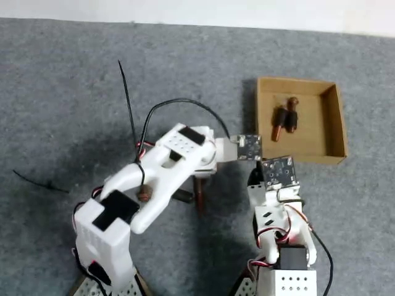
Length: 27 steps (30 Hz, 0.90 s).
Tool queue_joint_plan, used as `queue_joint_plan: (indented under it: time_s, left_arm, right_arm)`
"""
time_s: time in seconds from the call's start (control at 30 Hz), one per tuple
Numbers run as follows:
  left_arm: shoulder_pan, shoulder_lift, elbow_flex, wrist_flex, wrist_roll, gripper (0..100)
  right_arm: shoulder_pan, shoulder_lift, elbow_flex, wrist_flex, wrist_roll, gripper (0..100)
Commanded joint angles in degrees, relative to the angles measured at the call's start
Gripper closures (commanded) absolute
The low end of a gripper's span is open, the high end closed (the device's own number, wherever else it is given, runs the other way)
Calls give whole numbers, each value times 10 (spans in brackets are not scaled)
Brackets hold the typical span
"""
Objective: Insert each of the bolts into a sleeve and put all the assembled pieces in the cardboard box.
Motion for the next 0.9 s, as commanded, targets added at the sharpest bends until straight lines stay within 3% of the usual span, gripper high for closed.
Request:
queue_joint_plan:
  time_s: [0.0,0.2,0.67,0.87]
  left_arm:
    - [-13,15,-36,20,-4,807]
    - [-14,15,-34,23,-5,987]
    - [-15,10,-31,47,0,995]
    - [-23,-43,-28,45,104,995]
  right_arm:
    - [5,-12,8,-21,-5,995]
    - [5,-12,8,-21,-5,995]
    - [5,-12,9,-20,-5,995]
    - [5,-12,10,-20,-5,995]
